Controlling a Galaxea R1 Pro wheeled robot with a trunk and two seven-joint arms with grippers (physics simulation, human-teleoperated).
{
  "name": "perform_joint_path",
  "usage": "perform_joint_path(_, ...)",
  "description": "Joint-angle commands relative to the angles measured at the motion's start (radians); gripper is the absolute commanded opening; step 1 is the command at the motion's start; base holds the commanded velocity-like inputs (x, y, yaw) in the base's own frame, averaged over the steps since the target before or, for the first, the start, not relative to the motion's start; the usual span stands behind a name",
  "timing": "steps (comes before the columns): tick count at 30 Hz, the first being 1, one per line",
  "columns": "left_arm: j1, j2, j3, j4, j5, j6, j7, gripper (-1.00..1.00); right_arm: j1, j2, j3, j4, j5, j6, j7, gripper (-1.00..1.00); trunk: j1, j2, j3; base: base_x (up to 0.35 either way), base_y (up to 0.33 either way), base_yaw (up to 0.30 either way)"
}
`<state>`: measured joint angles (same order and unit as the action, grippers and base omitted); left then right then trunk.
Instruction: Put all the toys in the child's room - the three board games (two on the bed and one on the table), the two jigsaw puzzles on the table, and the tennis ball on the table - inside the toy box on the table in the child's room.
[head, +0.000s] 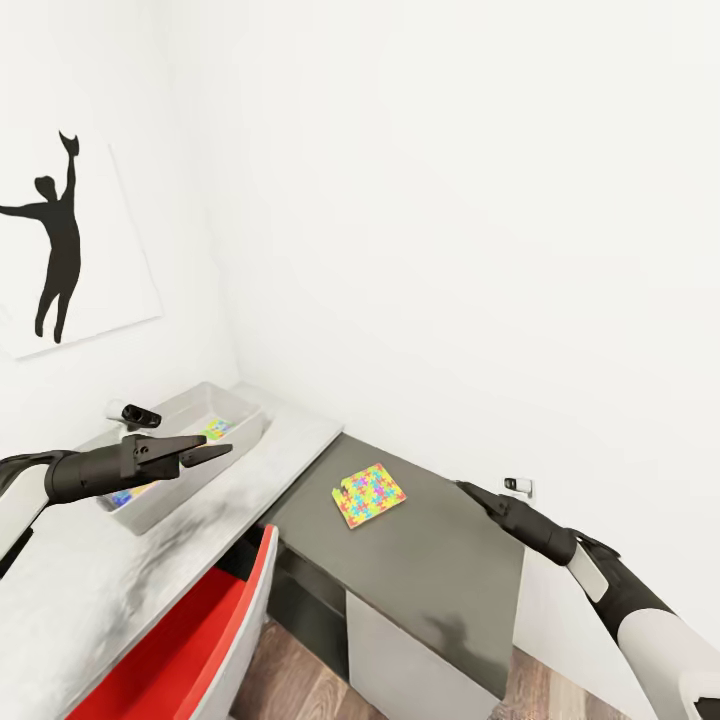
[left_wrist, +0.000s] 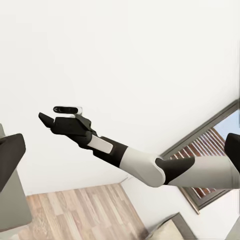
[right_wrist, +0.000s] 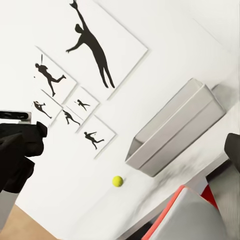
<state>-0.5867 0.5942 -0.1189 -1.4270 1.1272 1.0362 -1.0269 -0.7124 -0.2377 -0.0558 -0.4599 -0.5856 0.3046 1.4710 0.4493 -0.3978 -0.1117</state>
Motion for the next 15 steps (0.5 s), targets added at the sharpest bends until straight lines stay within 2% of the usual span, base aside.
perform_joint_path(1,-0.001,0.001,-0.002,0.000,0.002,0.004,-0.002,1.00,-0.001,-0.001,-0.001,0.001,-0.002,0.010,0.003,1.00,0.001,-0.002,-0.001,-0.001,0.000,-0.231)
perform_joint_path(15,-0.001,0.001,-0.002,0.000,0.002,0.002,-0.001,1.00,-0.001,-0.003,-0.001,0.001,-0.002,0.011,0.003,1.00,0.001,-0.002,0.014,0.000,0.000,-0.231)
